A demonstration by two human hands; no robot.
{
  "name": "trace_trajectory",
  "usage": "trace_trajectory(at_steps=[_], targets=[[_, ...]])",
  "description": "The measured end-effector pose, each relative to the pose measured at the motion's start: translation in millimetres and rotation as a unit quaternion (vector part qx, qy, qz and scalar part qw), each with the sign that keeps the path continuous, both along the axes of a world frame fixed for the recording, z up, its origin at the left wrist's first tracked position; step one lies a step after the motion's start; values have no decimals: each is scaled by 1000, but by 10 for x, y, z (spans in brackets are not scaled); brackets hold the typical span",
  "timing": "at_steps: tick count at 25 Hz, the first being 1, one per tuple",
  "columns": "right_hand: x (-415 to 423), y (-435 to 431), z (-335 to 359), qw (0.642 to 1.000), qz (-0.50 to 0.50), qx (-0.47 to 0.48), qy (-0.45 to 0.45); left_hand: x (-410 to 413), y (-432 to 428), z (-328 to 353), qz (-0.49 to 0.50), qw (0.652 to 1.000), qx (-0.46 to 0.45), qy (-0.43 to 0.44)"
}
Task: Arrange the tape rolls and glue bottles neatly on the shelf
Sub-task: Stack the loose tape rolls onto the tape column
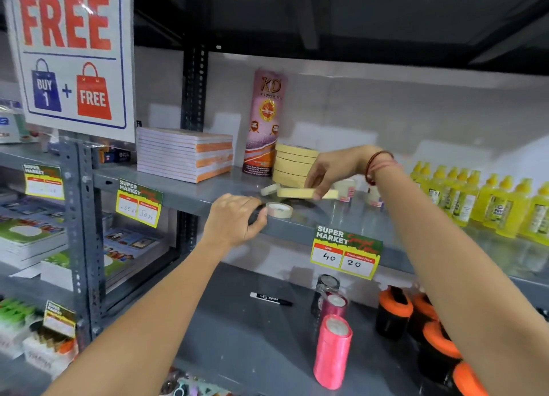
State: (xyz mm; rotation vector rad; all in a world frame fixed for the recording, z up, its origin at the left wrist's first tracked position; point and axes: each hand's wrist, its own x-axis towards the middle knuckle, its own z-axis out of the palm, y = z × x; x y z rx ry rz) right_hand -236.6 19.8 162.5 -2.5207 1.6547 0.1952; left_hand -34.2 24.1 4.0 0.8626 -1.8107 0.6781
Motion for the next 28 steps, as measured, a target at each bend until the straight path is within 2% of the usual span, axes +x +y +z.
trace_trajectory(at_steps=[3,6,8,11,15,19,28], targets=[[-90,180,465,998,-53,-25,-13,3,-6,1,2,1000,-10,-4],[-139,174,844,988,-64,-113,-87,14,-36,-16,-8,1000,-22,1],[-100,-7,926,975,-64,-191,-91,15,-65,-20,-13,1000,-26,5],[4,-459,734,962,-103,-240,-86,8,-98,-27,-20,999,-34,11],[115,-983,342,956,-108,-266,-61,2,-149,-48,-18,998,-62,20],[226,-1320,168,948,-102,-283,-105,1,-194,-57,-19,997,-71,20],[256,-1574,161,956,-108,-236,-138,12,-205,-52,-16,997,-71,13]])
